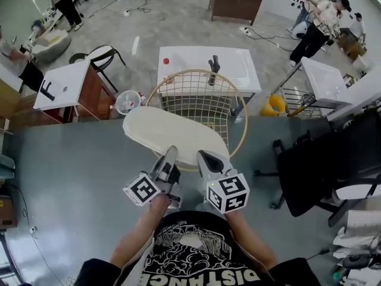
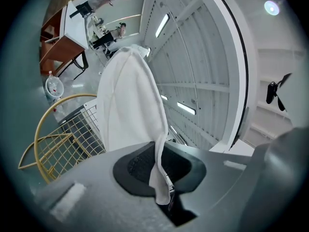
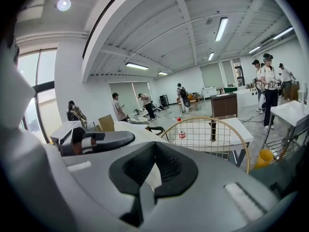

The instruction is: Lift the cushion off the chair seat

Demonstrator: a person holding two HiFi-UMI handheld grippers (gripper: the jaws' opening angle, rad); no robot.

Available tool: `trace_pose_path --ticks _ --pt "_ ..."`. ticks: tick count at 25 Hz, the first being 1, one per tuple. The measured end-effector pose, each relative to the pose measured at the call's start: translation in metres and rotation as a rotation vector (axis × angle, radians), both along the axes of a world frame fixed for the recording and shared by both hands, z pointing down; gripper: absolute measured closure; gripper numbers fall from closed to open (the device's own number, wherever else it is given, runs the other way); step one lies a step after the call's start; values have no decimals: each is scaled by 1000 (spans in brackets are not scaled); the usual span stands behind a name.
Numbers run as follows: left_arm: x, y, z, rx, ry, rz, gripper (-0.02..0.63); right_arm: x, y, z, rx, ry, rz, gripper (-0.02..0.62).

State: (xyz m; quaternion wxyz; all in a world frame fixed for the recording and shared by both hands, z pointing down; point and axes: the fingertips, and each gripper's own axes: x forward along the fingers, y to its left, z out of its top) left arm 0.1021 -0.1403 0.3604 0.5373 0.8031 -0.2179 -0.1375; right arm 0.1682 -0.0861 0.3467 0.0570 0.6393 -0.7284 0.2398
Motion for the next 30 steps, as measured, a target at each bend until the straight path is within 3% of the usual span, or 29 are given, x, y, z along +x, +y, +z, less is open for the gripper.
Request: trace_pose_path --ticks 10,30 --pt "-6 -1 -36 65 10 29 566 -13 -5 -22 46 58 28 598" --pt "-2 -1 -35 37 15 12 566 -6 -7 -24 56 51 39 597"
